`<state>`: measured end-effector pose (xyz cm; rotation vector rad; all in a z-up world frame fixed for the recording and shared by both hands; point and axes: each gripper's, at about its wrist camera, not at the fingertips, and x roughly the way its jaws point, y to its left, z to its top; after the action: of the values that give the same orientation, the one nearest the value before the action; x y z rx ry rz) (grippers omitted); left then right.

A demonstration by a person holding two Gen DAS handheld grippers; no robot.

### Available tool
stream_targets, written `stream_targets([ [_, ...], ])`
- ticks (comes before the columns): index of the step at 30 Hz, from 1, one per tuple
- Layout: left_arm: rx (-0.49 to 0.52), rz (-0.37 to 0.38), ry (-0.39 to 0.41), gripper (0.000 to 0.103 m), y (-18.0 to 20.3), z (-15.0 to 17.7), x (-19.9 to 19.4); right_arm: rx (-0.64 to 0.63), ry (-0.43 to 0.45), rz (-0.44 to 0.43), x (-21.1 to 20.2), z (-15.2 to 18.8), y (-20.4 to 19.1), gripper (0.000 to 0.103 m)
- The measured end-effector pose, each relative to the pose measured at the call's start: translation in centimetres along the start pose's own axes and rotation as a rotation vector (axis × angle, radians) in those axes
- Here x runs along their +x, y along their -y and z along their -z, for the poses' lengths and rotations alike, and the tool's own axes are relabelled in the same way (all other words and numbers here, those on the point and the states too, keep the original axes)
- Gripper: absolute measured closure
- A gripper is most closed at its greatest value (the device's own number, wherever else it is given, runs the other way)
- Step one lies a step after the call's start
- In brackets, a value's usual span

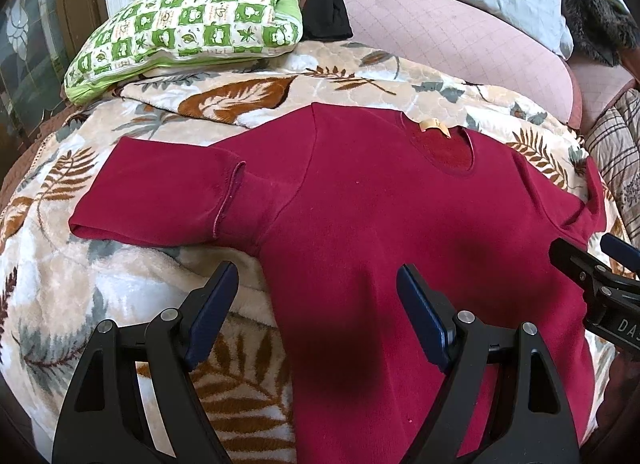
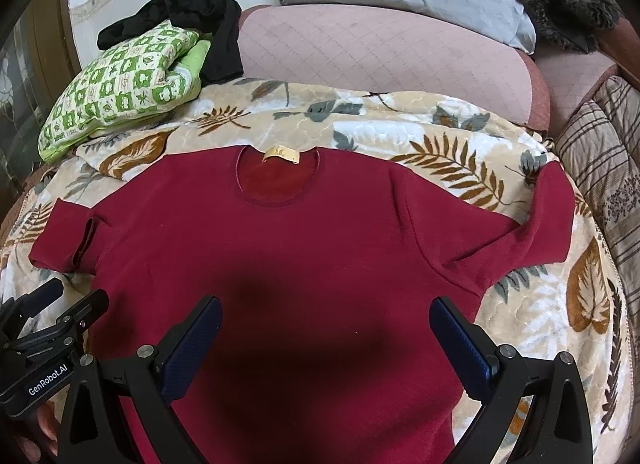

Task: Fold small clothes
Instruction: 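Move both grippers over the red shirt body toward one side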

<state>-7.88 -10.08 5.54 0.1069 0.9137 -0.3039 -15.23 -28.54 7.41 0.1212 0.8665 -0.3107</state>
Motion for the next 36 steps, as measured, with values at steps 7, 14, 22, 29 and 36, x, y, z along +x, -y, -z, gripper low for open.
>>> stream_targets([
  [7,-0.006,-0.008,-0.003,0.021,-0.2,-0.1,0.5,-0.020,0.017,0.003,0.3,-0.2,-0.7,0.000],
  [14,-0.008,-0.010,0.001,0.021,-0.7,0.1,0.7,-0.026,-0.009,-0.017,0.9,-0.3,-1.5,0.000],
  [22,-0.015,-0.002,0.000,0.021,-1.6,0.0,1.1,-0.046,-0.029,-0.033,1.6,-0.5,-3.0,0.000],
  [29,-0.022,-0.019,0.000,0.021,-2.5,-0.2,1.3,-0.083,-0.062,-0.037,2.3,-0.7,-4.4,0.000],
  [36,-0.048,-0.032,0.004,0.021,-3.9,-0.5,1.4,-0.095,-0.050,-0.055,2.5,-1.0,-5.7,0.000],
])
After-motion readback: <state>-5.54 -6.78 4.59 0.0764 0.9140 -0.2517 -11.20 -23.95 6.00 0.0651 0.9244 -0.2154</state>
